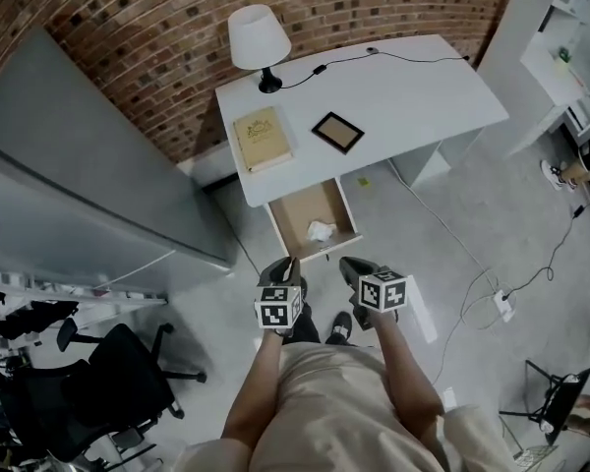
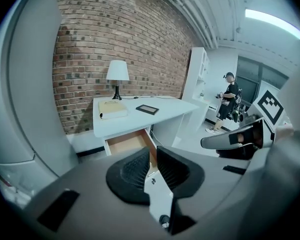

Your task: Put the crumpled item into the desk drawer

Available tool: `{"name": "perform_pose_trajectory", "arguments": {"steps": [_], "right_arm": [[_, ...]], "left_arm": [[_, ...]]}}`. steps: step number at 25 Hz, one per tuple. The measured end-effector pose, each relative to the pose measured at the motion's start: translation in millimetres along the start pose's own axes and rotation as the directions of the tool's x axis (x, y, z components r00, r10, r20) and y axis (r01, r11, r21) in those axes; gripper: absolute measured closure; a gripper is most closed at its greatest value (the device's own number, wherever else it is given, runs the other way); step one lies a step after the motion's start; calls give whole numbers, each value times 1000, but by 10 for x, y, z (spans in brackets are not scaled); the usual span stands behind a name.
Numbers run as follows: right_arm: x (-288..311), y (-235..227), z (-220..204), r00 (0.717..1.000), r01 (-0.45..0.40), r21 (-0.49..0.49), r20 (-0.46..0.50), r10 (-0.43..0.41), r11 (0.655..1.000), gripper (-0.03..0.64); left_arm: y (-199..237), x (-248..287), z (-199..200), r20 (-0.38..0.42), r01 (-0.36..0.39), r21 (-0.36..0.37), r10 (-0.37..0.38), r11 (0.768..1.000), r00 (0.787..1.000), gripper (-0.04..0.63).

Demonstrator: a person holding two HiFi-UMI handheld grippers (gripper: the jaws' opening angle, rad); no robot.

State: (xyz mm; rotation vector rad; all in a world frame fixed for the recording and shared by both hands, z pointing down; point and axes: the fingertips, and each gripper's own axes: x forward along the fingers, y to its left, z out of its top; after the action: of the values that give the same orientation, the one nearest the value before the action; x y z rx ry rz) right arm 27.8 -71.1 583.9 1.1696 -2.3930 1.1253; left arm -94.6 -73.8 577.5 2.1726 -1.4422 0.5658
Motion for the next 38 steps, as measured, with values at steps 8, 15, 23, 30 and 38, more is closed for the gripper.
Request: {"name": "perform_pose_trajectory", "arguments": {"steps": [8, 15, 23, 30, 38], "right_arm": [[-211, 23, -209, 1000, 12, -47, -12, -13, 999, 591], [-304, -13, -312, 999, 30, -74, -28, -32, 997, 591], [-289, 41, -226, 999, 39, -132, 7, -38, 990, 591], [-251, 120, -216, 999, 30, -175, 25, -26, 984, 591], [-203, 108, -229, 999, 31, -185, 25, -26, 982, 591]], "left_arm": [[-103, -107, -145, 34, 1, -33, 0, 999, 999, 560], [-152, -202, -150, 65, -7, -59, 10, 998, 998, 580], [-161, -269, -164, 79, -8, -56, 13, 998, 997, 580], [-192, -271, -225, 61, 2, -50, 1, 999, 998, 580], [-137, -293, -259, 47, -17, -73, 20, 997, 999, 580]]}}
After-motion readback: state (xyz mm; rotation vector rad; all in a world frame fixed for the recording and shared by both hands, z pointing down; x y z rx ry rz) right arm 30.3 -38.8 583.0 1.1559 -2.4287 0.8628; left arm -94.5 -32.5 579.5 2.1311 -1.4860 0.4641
